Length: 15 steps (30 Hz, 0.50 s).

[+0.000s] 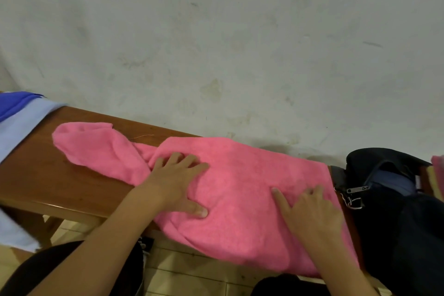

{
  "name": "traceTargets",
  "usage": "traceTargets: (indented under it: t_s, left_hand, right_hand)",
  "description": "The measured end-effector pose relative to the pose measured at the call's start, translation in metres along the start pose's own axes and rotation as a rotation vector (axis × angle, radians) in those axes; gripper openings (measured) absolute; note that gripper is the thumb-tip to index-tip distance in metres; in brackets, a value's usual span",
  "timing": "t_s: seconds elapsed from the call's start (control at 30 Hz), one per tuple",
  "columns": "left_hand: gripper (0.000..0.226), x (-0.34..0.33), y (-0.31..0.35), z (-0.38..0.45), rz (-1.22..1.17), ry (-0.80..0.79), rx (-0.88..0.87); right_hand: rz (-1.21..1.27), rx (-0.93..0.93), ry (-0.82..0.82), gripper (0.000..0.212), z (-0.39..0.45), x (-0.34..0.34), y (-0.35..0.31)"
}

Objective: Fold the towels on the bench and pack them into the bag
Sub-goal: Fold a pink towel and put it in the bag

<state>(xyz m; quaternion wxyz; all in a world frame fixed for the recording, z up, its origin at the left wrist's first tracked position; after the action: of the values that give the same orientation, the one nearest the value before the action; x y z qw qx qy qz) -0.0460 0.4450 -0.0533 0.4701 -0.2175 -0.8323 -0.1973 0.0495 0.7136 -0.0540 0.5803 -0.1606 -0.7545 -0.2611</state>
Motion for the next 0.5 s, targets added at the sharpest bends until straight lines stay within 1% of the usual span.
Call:
traceTargets:
  t_s: [0.07,0.1,0.17,0.23,0.3,0.37,0.43,0.47,0.5]
  left_hand:
    - [0.105,-0.003,0.006,0.006,-0.013,-0.02,-0.061]
    - [0.105,-0.006,0.008,0.009,-0.027,-0.028,-0.091]
    - [0.107,-0.012,0.013,0.012,-0.063,-0.021,-0.155]
    - [0.101,-0.017,0.017,0.011,-0.138,0.038,-0.228]
    - [0.088,-0.019,0.018,0.007,-0.288,0.139,-0.312]
    - [0.066,-0.015,0.012,-0.005,-0.432,0.288,-0.358]
    - [0.045,-0.008,-0.004,-0.024,-0.405,0.477,-0.332]
    - [0.042,-0.004,-0.014,-0.033,-0.342,0.56,-0.295]
    - [0.045,-0.001,-0.025,-0.039,-0.272,0.622,-0.243]
  right_hand:
    - [0.005,-0.008,0.019,0.097,-0.004,0.004,0.0]
    - [0.017,0.019,0.055,0.093,-0.005,0.008,-0.003]
    - [0.078,0.157,0.145,0.081,-0.01,0.014,-0.021]
    - [0.238,0.385,0.2,0.071,-0.018,0.017,-0.049]
    - [0.368,0.598,0.242,0.061,-0.028,0.018,-0.078]
    - [0.417,0.758,0.264,0.053,-0.035,0.019,-0.104]
    - [0.454,0.866,0.245,0.049,-0.039,0.023,-0.126]
    - [0.456,0.912,0.253,0.046,-0.041,0.025,-0.135]
    - [0.45,0.951,0.262,0.044,-0.043,0.027,-0.143]
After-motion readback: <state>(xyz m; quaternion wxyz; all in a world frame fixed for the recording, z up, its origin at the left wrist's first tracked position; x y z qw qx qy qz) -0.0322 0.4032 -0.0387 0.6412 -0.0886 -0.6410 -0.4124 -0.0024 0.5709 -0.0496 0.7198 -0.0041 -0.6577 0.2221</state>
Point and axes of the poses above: each hand's wrist, its own z-axis towards the middle knuckle, its own x-axis out of the back of the hand, y = z × x, the point moved 7 cm from there along z, towards the middle knuckle, and after that the axes turned 11 degrees about -y, right-handed, at the moved point
